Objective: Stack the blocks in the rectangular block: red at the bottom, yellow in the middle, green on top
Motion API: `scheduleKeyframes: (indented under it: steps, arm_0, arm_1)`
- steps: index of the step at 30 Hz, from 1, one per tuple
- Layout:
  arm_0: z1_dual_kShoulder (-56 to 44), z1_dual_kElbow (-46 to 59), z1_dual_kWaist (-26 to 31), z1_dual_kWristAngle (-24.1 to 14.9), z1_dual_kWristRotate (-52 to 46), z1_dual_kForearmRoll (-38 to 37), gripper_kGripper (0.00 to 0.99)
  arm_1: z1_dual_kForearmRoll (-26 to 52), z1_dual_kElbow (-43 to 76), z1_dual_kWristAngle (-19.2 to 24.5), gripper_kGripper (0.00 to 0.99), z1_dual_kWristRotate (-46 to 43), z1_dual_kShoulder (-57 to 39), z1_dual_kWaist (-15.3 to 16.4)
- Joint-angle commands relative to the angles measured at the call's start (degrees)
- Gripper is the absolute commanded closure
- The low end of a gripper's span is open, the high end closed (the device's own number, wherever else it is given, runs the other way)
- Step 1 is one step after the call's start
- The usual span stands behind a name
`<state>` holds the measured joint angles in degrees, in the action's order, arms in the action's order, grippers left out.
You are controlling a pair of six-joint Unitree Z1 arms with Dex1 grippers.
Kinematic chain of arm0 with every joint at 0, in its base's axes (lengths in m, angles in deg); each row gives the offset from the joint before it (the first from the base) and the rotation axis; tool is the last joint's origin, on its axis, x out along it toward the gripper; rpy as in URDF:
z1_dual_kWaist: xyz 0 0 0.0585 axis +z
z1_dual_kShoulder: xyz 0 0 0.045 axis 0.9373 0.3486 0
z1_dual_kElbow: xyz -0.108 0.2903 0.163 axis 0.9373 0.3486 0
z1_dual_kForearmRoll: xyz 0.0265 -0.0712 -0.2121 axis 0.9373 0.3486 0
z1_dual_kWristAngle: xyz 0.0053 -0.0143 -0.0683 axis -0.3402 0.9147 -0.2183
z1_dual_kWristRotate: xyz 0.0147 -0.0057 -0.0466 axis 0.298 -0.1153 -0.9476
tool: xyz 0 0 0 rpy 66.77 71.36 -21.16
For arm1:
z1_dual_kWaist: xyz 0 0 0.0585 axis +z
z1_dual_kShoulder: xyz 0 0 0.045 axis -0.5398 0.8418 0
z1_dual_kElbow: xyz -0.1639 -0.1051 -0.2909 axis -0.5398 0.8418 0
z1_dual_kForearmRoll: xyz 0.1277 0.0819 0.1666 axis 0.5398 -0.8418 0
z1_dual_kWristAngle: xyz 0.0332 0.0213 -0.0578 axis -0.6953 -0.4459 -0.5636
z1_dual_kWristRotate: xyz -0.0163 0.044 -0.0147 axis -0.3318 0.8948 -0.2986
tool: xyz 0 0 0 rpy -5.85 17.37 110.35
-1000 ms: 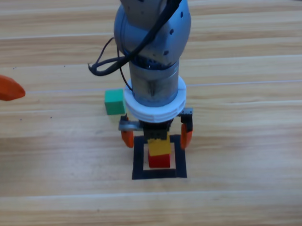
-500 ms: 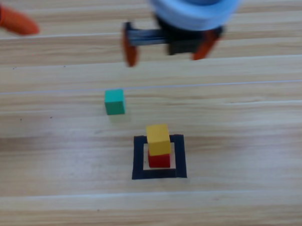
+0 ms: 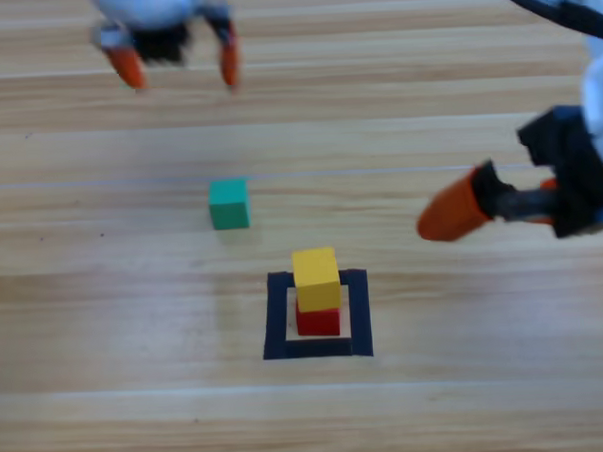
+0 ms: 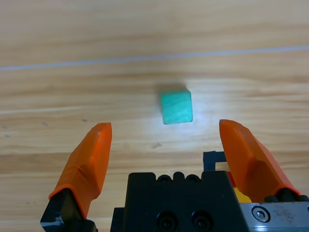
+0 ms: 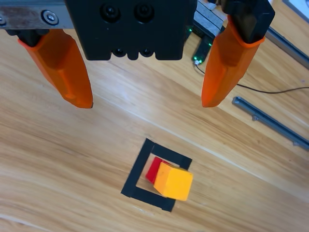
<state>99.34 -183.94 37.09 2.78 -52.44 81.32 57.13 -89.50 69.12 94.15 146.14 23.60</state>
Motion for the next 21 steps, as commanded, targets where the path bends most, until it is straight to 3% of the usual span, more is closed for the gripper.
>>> scheduleKeyframes:
  steps: [1,4,10,21]
  arm_0:
    - [8.2,0.1,-4.8,0.6,-3.0,0.4,0.044]
    - [9.9,0.2,-4.8,2.1,-4.5,0.4,0.044]
    - [12.9,-0.4,-4.8,2.3,-8.2,0.4,0.044]
    - [16.0,-1.9,-1.2,5.0,-13.5,0.3,0.044]
  arm_1:
    - [2.8,4.5,-1.7,0.0,-4.0,-2.1,-3.6]
    - [5.8,6.8,-1.5,0.0,-6.4,-2.6,-3.6]
    - [21.3,17.8,0.1,0.0,-9.7,-6.8,-3.6]
    - [22.9,19.0,2.1,0.0,-11.8,-4.9,-3.6]
